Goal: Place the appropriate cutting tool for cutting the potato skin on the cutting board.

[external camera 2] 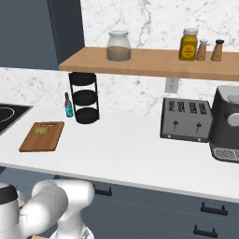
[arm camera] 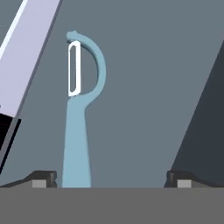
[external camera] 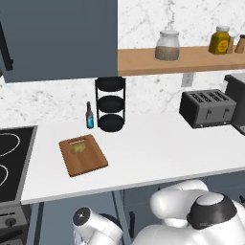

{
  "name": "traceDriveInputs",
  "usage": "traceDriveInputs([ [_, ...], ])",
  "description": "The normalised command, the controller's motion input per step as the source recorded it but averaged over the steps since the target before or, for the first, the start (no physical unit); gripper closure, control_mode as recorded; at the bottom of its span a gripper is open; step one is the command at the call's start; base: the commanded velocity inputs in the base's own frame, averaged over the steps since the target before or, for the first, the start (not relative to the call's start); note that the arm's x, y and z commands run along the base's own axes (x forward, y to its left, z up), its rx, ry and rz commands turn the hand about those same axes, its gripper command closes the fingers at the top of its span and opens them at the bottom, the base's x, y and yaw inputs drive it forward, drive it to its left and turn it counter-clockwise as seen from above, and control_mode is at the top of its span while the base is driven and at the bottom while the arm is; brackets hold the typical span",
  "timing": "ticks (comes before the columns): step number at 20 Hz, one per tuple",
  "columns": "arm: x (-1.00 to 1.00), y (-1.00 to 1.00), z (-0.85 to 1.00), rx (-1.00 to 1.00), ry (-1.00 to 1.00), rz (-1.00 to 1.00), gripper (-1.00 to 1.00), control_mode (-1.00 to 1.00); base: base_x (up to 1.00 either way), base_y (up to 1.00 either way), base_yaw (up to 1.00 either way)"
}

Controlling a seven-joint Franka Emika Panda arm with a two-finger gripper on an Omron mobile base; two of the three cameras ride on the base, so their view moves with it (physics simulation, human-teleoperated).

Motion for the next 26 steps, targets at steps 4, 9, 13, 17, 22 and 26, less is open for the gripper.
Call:
traceDriveInputs([
  [4, 0.23, 0.17, -0.1, 0.0, 0.0, 0.0, -1.0, -1.0, 0.0, 0.0, 0.0],
  [9, 0.16, 0.07, -0.27, 0.0, 0.04, 0.0, -1.0, -1.0, 0.0, 0.0, 0.0],
  [13, 0.1, 0.14, -0.23, 0.01, 0.04, 0.0, -1.0, -1.0, 0.0, 0.0, 0.0],
  [17, 0.07, 0.2, -0.15, 0.02, 0.02, 0.0, -1.0, -1.0, 0.0, 0.0, 0.0],
  [22, 0.01, 0.21, -0.15, 0.02, 0.0, 0.0, -1.0, -1.0, 0.0, 0.0, 0.0],
  [26, 0.0, 0.15, -0.36, 0.02, 0.02, 0.0, -1.0, -1.0, 0.0, 0.0, 0.0],
])
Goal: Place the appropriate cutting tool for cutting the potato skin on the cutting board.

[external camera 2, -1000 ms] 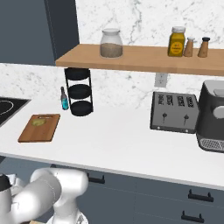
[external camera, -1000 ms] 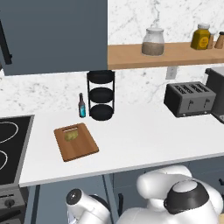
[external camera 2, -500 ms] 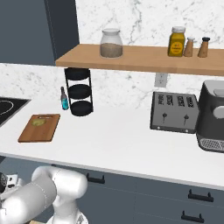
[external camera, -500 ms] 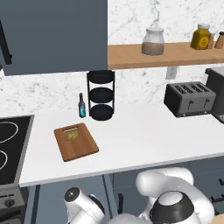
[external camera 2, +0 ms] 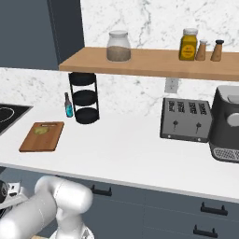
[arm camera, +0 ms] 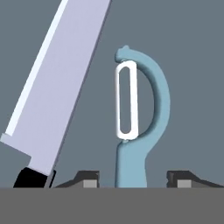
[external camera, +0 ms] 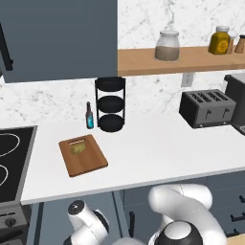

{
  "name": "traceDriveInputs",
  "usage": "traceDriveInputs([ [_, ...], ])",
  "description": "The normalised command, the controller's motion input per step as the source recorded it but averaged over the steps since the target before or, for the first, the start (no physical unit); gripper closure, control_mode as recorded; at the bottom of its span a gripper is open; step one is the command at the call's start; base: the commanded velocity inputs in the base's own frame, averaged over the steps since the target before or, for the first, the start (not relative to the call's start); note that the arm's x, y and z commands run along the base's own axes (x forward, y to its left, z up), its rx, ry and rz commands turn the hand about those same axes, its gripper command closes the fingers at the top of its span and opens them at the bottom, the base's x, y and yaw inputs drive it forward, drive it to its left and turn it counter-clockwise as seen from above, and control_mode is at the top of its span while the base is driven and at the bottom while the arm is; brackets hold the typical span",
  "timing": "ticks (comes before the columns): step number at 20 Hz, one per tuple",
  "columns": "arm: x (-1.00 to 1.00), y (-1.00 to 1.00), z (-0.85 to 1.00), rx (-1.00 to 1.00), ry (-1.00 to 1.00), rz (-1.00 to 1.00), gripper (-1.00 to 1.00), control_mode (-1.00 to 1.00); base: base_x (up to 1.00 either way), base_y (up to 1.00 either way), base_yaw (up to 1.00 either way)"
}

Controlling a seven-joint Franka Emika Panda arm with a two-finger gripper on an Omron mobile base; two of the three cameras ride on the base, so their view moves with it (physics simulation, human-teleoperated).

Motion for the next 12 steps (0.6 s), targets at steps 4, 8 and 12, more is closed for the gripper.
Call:
traceDriveInputs([
  [4, -0.06, 0.01, -0.58, 0.02, 0.04, 0.0, -1.0, -1.0, 0.0, 0.0, 0.0],
  [8, -0.41, 0.0, -0.83, 0.07, 0.09, 0.0, 1.0, -1.0, 0.0, 0.0, 0.0],
  [12, -0.58, 0.0, -0.91, 0.08, 0.08, 0.0, 1.0, -1.0, 0.0, 0.0, 0.0],
])
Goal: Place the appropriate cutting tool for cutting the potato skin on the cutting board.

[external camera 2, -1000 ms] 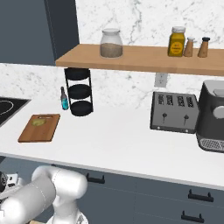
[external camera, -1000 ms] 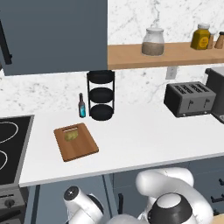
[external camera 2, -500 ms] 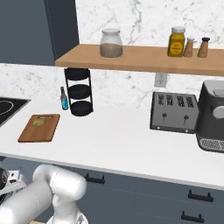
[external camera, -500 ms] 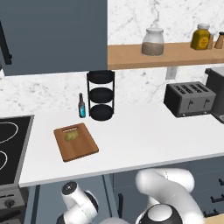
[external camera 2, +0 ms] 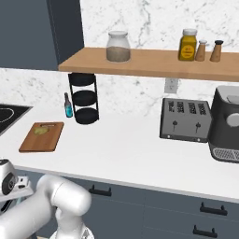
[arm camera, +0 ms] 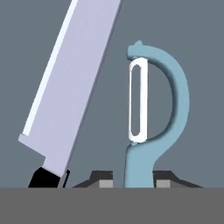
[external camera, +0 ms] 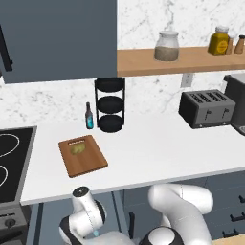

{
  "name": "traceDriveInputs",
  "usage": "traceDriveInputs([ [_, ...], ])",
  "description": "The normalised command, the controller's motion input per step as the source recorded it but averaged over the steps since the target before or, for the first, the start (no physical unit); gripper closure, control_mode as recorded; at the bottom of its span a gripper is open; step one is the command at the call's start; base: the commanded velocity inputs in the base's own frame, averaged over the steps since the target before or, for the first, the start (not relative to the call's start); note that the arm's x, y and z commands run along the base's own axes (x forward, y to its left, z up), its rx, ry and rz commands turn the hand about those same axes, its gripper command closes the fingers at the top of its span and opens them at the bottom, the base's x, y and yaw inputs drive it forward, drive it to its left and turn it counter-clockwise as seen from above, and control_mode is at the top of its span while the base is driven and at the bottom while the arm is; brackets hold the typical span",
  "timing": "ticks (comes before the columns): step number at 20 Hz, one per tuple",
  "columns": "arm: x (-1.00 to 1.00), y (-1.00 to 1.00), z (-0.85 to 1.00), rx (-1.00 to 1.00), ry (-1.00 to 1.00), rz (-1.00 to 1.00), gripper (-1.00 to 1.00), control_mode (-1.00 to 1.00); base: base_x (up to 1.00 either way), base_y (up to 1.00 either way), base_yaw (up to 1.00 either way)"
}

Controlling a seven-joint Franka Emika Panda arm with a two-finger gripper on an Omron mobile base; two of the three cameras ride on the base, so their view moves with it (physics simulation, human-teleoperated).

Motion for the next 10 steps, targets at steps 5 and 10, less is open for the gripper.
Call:
traceDriveInputs([
  [5, -0.88, 0.09, -0.79, 0.09, 0.03, 0.0, 1.0, -1.0, 0.0, 0.0, 0.0],
  [10, -0.9, 0.32, -0.35, 0.06, 0.0, 0.0, 1.0, -1.0, 0.0, 0.0, 0.0],
])
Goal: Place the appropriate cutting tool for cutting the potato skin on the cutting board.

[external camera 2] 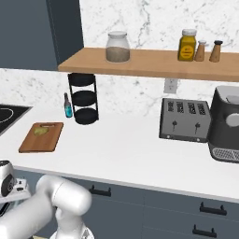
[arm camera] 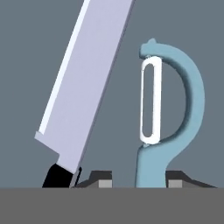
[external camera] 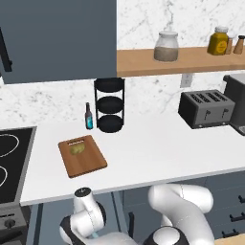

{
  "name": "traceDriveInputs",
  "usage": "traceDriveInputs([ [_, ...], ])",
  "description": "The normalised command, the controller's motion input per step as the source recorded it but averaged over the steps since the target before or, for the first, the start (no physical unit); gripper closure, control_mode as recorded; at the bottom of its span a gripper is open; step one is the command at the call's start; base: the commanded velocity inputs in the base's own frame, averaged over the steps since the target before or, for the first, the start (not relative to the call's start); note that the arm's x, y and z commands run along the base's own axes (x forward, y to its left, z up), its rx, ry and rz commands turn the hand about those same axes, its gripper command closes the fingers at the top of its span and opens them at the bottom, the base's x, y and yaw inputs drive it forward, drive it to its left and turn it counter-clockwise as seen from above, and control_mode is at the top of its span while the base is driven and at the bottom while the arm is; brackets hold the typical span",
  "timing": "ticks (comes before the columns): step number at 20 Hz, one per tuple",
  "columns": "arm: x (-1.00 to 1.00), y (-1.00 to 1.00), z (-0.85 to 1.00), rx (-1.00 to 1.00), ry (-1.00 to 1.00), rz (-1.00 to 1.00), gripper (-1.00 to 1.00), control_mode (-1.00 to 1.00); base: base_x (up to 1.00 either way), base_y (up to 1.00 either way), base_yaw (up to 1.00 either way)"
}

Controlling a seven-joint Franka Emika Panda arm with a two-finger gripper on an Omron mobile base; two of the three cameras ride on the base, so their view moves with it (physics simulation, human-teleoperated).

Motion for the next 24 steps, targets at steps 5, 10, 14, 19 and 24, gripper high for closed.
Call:
traceDriveInputs([
  [5, -0.13, 0.29, 0.25, 0.01, 0.0, -0.04, 1.0, -1.0, 0.0, 0.0, 0.0],
  [10, -0.01, 0.16, 0.72, 0.01, 0.0, -0.01, 1.0, -1.0, 0.0, 0.0, 0.0],
  [14, -0.35, 0.0, 0.92, 0.02, 0.0, -0.01, 1.0, -1.0, 0.0, 0.0, 0.0],
  [19, -0.4, 0.0, 1.0, 0.0, 0.0, -0.03, 1.0, -1.0, 0.0, 0.0, 0.0],
  [24, 0.08, 0.01, 0.95, 0.0, 0.0, -0.12, 1.0, -1.0, 0.0, 0.0, 0.0],
])
